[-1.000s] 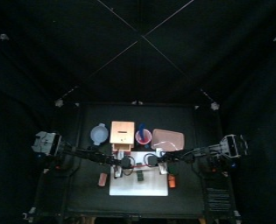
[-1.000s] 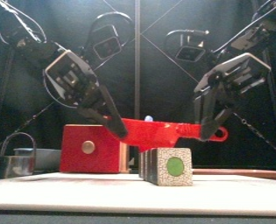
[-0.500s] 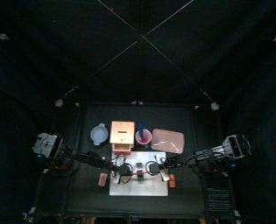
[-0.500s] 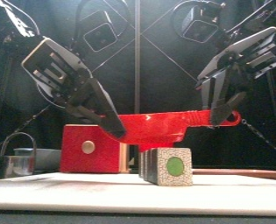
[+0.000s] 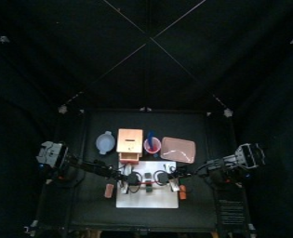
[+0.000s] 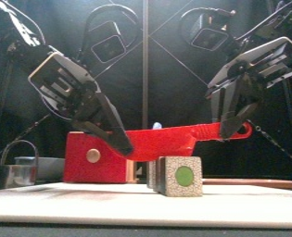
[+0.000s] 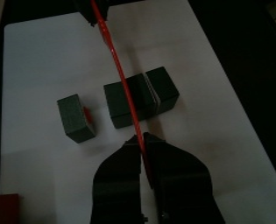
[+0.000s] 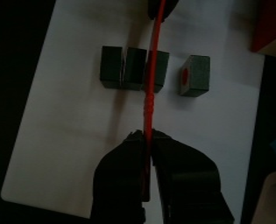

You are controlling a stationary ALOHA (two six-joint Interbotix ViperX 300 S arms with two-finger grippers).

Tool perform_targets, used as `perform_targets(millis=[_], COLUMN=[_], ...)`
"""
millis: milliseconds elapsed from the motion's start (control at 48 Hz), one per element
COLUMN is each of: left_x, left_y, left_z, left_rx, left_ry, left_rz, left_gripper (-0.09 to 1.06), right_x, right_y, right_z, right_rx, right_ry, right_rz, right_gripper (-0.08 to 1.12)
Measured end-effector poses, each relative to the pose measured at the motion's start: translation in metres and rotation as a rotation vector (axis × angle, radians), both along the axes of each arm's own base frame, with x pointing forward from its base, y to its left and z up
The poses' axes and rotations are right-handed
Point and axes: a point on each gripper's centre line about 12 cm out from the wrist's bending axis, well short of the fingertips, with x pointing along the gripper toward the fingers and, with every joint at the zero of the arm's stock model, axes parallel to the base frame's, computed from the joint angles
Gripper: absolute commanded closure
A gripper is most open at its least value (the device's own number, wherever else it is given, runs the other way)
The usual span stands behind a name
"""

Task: Place sushi on board then cut the sushi with the knife then place the pieces on the plate
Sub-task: Cut the sushi into 4 pieces

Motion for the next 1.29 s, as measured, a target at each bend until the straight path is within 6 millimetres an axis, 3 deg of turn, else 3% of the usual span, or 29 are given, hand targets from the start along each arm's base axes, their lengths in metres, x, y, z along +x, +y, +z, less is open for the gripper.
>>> perform_targets(millis=[250,583,1167,1292], left_x=[0.000,0.005,0.007,0.008], left_y=[-0.002,-0.008,0.003,0.003], left_z=[-0.001,-0.028,-0.029,-0.021], left_rx=[0.001,0.010,0.011,0.008], left_ry=[0.003,0.064,0.068,0.047], left_rz=[-0.005,-0.018,0.010,0.010], left_gripper=[0.64,0.64,0.64,0.64], right_x=[0.001,0.006,0.010,0.010], right_y=[0.004,0.010,0.001,0.002], right_z=[-0.013,-0.047,-0.045,-0.037], right_rx=[0.029,0.049,0.004,0.009], right_ry=[0.042,0.123,0.104,0.097], right_rz=[-0.018,-0.042,-0.026,-0.019], right_gripper=[0.88,0.88,0.88,0.88])
